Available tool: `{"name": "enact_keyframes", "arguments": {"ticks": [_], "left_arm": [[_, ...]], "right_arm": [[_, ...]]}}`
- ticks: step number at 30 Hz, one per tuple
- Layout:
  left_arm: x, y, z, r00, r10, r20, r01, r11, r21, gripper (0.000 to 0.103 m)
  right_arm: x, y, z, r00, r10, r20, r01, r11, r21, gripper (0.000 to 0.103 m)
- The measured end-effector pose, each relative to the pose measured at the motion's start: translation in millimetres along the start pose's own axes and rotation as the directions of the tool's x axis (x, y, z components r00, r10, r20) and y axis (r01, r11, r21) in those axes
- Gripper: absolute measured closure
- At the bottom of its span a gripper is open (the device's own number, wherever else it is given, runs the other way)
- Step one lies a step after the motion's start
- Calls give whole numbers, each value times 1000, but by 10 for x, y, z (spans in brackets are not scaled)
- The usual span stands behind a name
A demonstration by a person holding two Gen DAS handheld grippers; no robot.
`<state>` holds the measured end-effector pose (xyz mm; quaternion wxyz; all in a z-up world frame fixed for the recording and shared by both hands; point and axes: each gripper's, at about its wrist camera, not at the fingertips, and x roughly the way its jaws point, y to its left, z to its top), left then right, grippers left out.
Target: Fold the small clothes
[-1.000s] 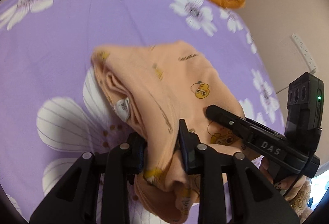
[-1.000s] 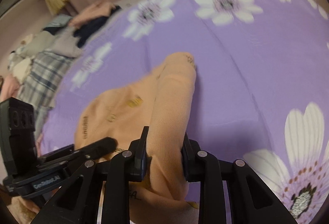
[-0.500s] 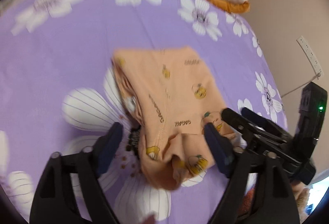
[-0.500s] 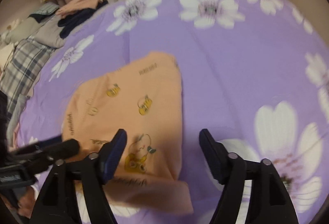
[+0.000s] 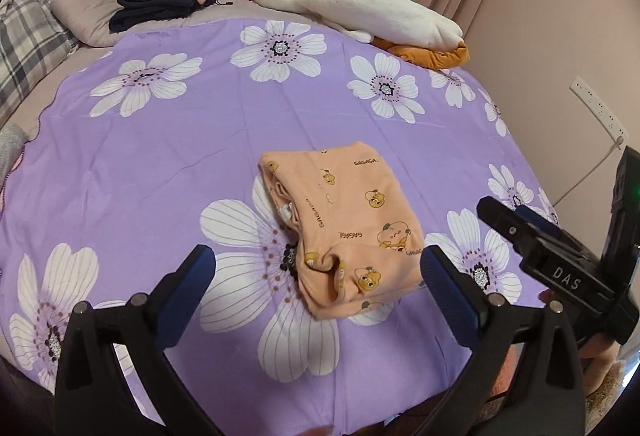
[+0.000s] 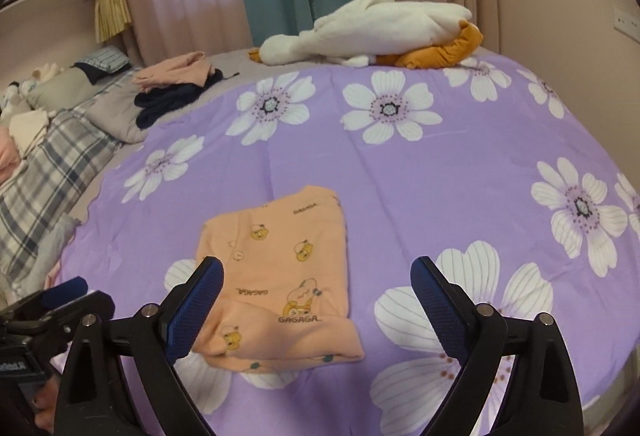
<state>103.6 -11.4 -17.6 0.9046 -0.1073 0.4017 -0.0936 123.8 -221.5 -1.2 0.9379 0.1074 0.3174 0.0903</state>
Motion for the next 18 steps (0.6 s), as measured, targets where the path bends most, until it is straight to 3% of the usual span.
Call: {"name": "enact_keyframes", "arguments": {"ticks": [18], "left_arm": [[-109,-58,-133,1000,5,1,-5,1000,7,1]], "right_arm": [[-78,200,-104,1000,-31,-7,30,997,-72,9]]}}
